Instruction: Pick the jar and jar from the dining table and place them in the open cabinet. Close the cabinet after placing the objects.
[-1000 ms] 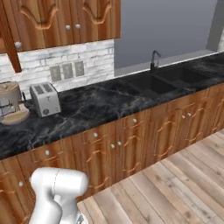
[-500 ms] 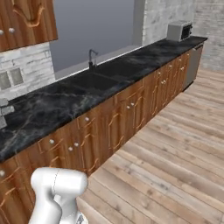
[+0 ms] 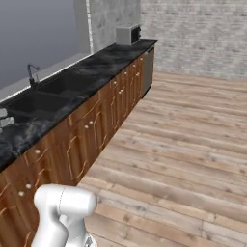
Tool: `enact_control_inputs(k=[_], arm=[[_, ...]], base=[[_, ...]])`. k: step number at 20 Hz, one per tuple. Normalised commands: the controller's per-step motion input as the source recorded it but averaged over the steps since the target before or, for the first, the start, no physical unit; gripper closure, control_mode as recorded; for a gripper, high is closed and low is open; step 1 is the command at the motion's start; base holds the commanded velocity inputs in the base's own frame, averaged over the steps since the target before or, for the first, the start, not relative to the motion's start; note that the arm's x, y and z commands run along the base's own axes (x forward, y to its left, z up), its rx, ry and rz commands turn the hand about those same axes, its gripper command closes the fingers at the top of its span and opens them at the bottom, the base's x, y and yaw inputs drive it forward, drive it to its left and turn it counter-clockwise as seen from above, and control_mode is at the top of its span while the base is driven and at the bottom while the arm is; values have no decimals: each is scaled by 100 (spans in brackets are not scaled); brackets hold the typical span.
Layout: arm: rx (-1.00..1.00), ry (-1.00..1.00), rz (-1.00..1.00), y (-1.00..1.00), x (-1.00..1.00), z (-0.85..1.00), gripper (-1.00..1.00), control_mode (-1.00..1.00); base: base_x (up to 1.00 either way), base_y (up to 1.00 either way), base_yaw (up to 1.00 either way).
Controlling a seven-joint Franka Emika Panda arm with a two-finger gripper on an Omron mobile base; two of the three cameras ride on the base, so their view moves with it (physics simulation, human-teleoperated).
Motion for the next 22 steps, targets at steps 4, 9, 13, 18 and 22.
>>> enact_control_inputs(k=[4, 9, 13, 18, 22], arm=[[0, 0, 0, 0, 0, 0, -100, 100], [0, 0, 0, 0, 0, 0, -100, 100], [0, 0, 0, 0, 0, 0, -100, 100], [0, 0, 0, 0, 0, 0, -100, 100], [0, 0, 0, 0, 0, 0, -100, 100]], base=[[100, 0, -40], [100, 0, -32], [100, 0, -33], [100, 0, -37], [100, 0, -39]])
